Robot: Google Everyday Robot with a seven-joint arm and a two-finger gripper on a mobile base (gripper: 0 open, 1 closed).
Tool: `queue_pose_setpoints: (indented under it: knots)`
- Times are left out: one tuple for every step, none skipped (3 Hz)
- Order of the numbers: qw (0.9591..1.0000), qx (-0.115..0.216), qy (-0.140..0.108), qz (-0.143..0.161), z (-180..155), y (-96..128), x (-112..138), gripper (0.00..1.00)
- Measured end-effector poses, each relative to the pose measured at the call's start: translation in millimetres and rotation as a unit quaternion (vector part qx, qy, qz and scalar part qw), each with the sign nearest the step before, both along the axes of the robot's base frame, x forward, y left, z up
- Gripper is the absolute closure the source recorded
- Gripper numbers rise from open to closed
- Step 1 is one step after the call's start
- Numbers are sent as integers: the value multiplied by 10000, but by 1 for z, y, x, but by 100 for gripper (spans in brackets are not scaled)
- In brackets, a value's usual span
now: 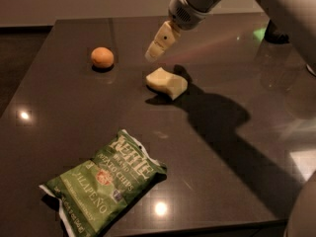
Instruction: Move orange near green jalapeno chip bag
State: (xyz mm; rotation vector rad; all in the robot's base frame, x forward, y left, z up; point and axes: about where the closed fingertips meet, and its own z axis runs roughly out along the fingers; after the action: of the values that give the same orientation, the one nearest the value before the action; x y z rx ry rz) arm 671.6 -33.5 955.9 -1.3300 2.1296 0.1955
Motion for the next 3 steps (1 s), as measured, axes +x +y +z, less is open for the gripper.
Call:
queue_pose_setpoints:
  knots:
    - [9996, 221, 47, -182, -9, 25, 13, 0]
    - [9985, 242, -72, -488, -20, 50, 28, 0]
    - [9985, 242, -72, -488, -20, 50, 28, 0]
